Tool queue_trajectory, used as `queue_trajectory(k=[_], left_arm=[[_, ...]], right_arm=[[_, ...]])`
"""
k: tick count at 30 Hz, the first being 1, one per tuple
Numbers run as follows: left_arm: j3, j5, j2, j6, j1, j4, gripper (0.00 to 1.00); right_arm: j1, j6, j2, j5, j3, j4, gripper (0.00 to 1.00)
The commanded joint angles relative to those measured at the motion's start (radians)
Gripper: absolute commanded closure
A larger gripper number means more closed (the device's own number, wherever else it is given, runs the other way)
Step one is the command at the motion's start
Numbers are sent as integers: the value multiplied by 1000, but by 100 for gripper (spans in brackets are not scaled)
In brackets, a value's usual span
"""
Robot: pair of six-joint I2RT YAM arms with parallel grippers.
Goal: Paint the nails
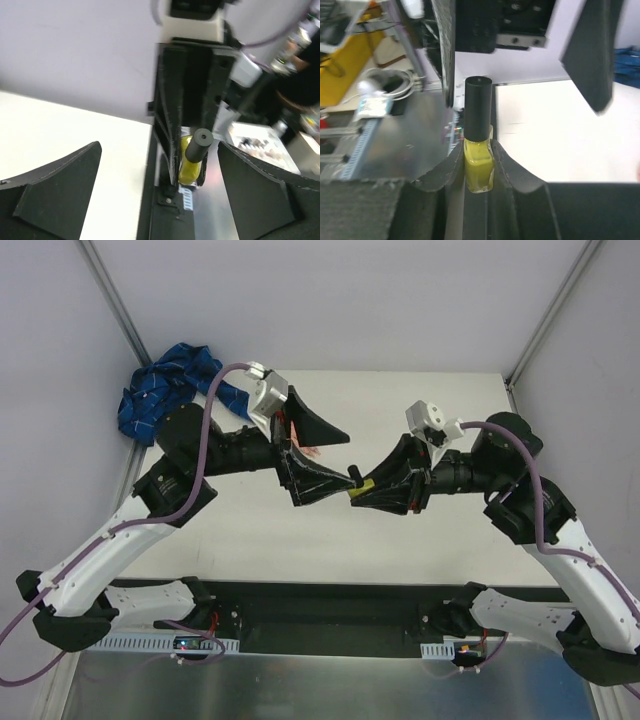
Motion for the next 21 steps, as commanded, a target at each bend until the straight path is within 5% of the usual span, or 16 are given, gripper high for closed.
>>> queue_trajectory(k=[1, 10, 21], left_arm=[[-3, -298, -57, -7, 5, -32, 1], [0, -436, 0, -91, -6, -37, 5], [18, -442, 57, -90, -32, -77, 29]], right_arm=[[-2, -113, -3, 246, 62, -96, 100], [116, -159, 17, 661, 65, -111, 100], [159, -168, 17, 771, 59, -99, 100]])
